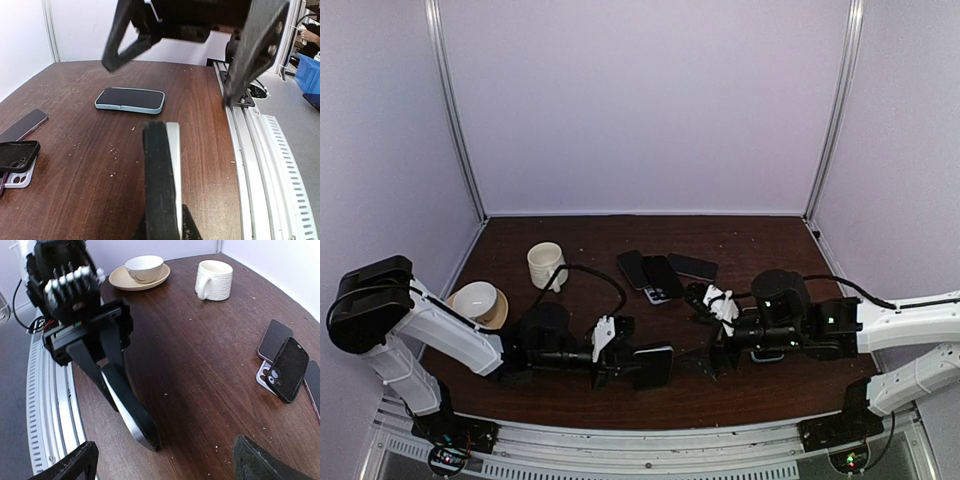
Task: Put the phone into the phone case
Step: Press the phone with the phone case against the phone.
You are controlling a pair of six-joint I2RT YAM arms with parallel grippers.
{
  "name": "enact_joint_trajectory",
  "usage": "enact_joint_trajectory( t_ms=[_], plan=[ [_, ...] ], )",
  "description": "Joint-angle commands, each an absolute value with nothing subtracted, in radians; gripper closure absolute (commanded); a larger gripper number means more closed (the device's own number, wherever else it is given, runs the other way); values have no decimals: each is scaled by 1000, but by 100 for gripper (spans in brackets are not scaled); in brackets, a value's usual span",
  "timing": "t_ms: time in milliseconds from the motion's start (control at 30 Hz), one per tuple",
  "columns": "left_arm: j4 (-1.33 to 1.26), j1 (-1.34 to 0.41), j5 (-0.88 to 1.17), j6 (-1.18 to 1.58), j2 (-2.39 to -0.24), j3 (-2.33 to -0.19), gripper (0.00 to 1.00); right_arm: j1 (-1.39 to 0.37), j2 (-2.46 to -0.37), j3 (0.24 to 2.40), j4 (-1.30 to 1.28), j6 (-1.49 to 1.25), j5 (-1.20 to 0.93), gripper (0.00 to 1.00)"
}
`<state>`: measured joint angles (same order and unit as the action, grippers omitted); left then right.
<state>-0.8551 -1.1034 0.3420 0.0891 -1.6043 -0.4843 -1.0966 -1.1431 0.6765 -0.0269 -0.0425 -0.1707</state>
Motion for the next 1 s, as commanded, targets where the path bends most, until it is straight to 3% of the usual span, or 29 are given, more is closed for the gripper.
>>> enact_joint_trajectory(
  t_ms=[0, 133, 400, 633, 833, 967],
  plan=[
    [-868, -1108, 405, 61, -1589, -500, 100, -1056, -1160, 619, 142, 54, -379, 3],
    [-884, -1108, 415, 58, -1599, -495, 100, -1044, -1259, 666, 109, 76, -448, 10],
    [-926, -1106, 464, 61, -1625, -496, 100, -1029, -1316, 671, 184, 84, -524, 52],
    [-934, -1090, 551, 68, -1657, -520, 100, -1018, -1361, 696, 162, 117, -602, 69],
    [-930, -1074, 582, 74, -1670, -532, 100, -1005, -1368, 699, 134, 116, -647, 96],
    [-906, -1070, 594, 73, -1672, -544, 100, -1006, -1369, 710, 116, 126, -648, 100]
  ],
)
